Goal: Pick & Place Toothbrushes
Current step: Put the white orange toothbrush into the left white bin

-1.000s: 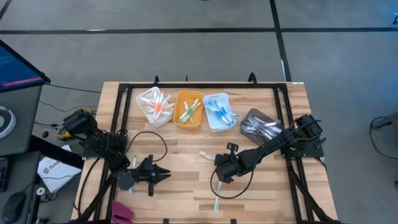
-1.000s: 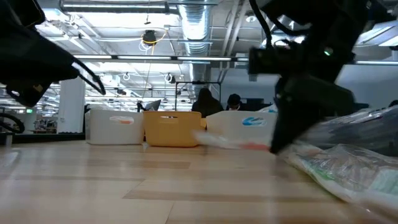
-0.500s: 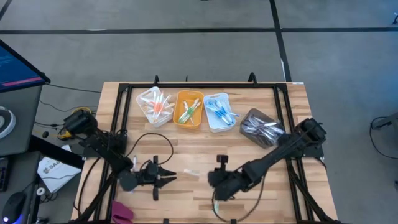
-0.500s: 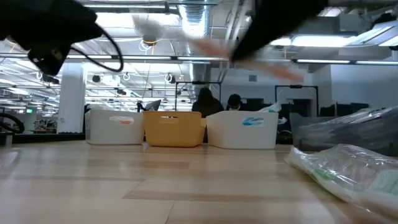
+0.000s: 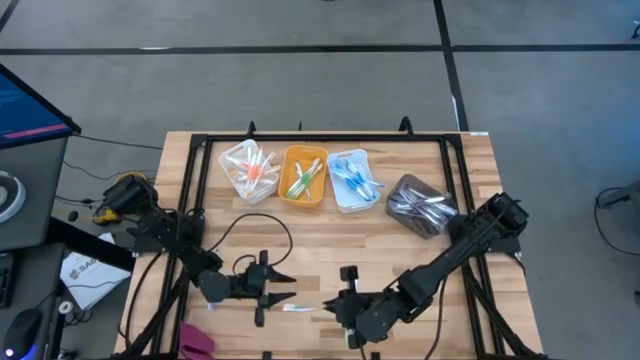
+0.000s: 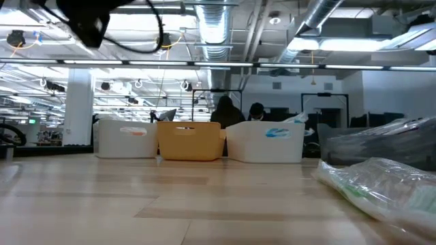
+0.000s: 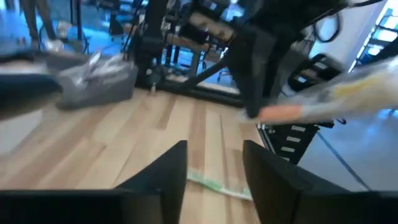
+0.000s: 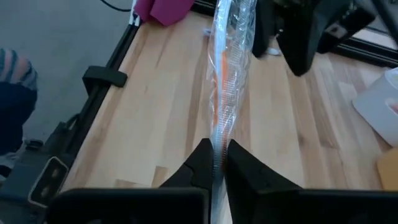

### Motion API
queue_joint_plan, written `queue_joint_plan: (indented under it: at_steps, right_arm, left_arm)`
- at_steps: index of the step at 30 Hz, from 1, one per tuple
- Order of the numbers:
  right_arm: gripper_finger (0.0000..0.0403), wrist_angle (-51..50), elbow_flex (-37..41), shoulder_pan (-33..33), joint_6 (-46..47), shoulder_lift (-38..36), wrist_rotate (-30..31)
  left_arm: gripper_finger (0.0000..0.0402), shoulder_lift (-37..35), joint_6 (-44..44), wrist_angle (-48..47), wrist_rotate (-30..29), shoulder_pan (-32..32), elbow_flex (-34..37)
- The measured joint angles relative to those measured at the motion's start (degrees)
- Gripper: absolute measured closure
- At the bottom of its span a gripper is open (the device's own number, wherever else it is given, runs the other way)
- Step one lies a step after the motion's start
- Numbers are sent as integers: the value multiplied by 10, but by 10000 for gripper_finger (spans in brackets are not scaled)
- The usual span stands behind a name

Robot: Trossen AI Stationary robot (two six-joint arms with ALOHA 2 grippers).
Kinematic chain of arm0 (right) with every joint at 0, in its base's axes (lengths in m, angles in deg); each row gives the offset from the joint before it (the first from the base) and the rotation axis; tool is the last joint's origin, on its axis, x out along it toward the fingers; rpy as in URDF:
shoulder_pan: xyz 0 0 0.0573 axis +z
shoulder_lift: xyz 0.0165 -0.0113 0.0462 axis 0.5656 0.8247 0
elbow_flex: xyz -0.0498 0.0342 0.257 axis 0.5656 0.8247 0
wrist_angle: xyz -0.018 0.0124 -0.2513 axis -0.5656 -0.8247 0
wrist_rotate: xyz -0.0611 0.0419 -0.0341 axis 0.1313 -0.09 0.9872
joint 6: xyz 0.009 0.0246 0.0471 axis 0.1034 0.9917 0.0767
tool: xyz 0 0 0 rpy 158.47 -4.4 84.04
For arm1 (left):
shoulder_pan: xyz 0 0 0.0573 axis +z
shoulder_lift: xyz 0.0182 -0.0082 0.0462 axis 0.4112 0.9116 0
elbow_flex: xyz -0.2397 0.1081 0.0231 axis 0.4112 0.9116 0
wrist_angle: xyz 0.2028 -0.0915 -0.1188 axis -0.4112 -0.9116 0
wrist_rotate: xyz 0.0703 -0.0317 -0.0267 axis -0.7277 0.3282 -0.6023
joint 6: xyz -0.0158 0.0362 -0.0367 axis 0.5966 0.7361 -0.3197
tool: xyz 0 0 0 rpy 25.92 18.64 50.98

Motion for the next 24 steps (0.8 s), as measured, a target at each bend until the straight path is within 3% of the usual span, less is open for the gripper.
queue_joint_plan:
  at_steps: [9, 14, 19, 24]
  right_arm:
    - [379, 25, -1, -5, -23, -10, 3]
    - [391, 56, -1, -8, -49, -9, -2]
    - [379, 54, -1, -23, -44, -9, -17]
    - [380, 52, -1, -34, -40, -9, -26]
  left_arm:
    - [180, 0, 188, 3, 93, 0, -45]
    - [175, 0, 196, 3, 95, 5, -47]
    - [185, 0, 192, 17, 95, 17, -47]
    - [195, 0, 163, 38, 160, 40, -47]
